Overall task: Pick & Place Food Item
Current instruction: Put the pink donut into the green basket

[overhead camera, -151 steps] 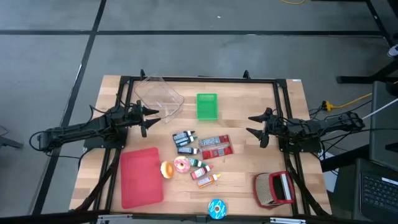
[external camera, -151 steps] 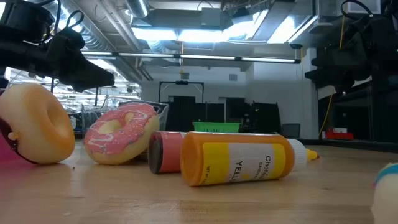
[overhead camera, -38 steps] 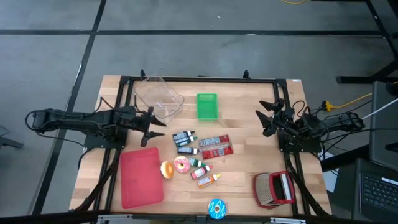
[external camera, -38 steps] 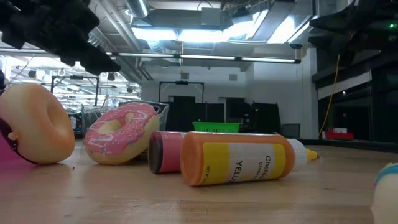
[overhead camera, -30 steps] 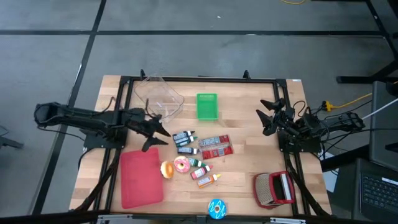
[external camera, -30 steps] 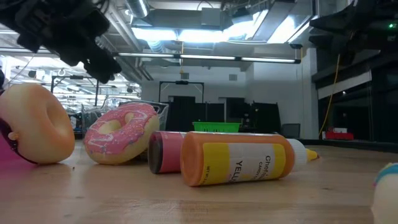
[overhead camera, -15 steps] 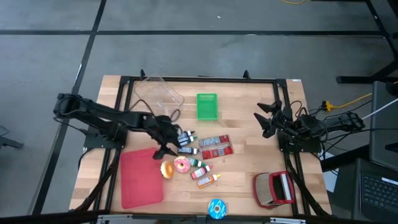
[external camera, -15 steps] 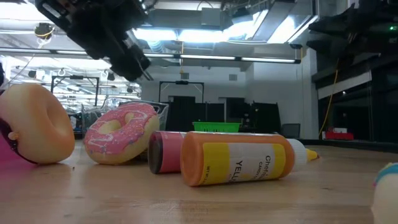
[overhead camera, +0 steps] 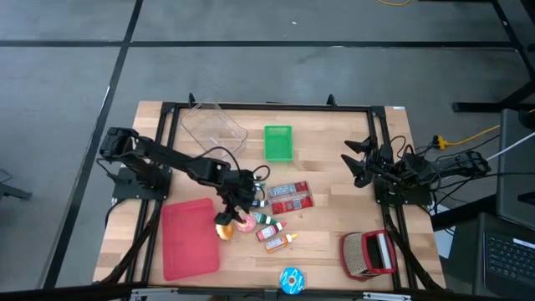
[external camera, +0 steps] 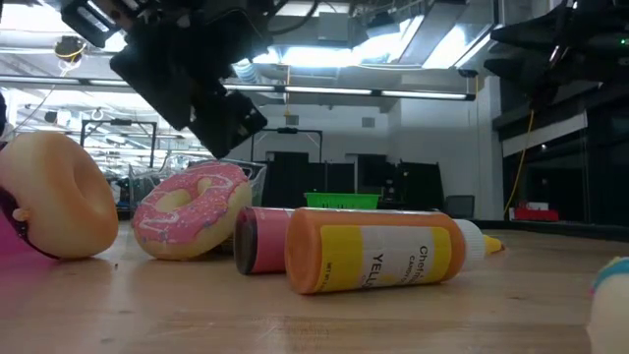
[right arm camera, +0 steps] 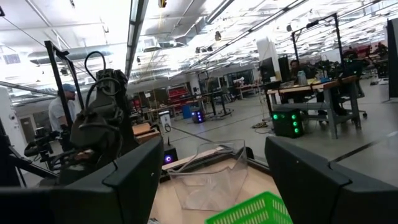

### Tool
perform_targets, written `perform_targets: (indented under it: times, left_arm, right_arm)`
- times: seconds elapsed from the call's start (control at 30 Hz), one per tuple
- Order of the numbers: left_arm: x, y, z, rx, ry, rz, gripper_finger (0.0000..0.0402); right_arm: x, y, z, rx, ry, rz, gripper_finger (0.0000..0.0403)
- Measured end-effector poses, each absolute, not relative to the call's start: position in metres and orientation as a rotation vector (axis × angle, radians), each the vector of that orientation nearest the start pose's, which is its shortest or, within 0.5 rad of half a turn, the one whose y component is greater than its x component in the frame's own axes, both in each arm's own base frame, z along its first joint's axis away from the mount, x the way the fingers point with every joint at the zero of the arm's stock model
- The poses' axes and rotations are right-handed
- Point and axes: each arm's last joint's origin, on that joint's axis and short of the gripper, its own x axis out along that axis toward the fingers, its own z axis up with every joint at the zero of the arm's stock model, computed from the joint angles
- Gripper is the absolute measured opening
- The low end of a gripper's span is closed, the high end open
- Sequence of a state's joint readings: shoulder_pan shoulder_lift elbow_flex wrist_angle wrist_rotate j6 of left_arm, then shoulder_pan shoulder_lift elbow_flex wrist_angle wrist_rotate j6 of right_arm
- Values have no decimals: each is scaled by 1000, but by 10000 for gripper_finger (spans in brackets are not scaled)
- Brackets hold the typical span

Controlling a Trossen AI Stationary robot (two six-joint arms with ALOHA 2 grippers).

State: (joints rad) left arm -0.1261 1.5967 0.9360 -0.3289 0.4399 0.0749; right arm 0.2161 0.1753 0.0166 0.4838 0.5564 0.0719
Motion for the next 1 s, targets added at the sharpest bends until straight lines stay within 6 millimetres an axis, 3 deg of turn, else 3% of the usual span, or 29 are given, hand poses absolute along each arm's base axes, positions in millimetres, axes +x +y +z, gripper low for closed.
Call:
perform_targets:
  times: [0.27, 0.63, 1.0]
  left_arm:
    - [307, -47, 173, 22, 1030, -428, 192]
    - [316, -51, 214, 83, 967, -434, 192]
    - [313, -47, 203, 61, 1078, -399, 192]
  right_arm:
    - [100, 6, 200, 194, -316, -326, 283]
    - [100, 6, 200, 193, -315, -327, 283]
    - [100, 7, 200, 193, -316, -300, 283]
